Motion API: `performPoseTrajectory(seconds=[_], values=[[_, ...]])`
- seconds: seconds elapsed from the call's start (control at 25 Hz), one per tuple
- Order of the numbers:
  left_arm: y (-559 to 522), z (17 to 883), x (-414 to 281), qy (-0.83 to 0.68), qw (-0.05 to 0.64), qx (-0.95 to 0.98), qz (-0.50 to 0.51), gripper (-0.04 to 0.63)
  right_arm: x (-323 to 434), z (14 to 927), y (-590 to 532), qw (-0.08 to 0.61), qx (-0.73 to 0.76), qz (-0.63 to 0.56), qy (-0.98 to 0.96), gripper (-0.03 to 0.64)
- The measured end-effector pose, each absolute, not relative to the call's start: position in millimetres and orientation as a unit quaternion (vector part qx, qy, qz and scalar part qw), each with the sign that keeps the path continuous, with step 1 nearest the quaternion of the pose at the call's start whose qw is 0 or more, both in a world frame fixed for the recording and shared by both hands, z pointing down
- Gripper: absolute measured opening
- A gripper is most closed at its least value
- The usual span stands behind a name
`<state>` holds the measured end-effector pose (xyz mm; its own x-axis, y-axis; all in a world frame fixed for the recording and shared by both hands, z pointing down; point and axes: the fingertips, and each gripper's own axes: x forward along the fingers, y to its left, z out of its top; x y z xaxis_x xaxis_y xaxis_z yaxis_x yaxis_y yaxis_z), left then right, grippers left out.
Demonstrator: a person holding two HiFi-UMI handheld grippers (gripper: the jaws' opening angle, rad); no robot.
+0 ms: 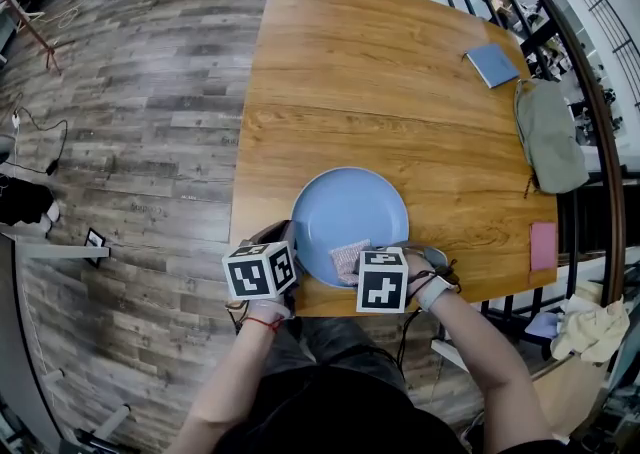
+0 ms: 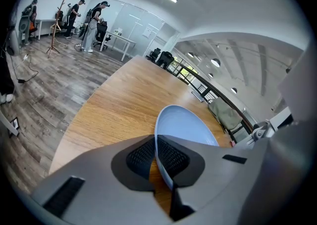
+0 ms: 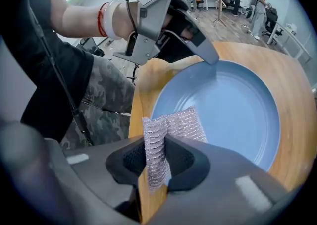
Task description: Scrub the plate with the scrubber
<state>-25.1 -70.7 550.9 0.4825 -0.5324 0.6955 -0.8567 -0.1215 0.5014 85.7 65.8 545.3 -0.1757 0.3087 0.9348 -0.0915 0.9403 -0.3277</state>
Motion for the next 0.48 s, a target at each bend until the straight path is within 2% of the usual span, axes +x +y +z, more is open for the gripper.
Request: performPoseTrajectory(seconds=[0.48], values=[[-69.6,549.8,-26.2,-0.478,0.459,0.727,0.179,0.015,38.7,553.0,49.4,0.626,-0.137,0.073,-0.764,0.092]])
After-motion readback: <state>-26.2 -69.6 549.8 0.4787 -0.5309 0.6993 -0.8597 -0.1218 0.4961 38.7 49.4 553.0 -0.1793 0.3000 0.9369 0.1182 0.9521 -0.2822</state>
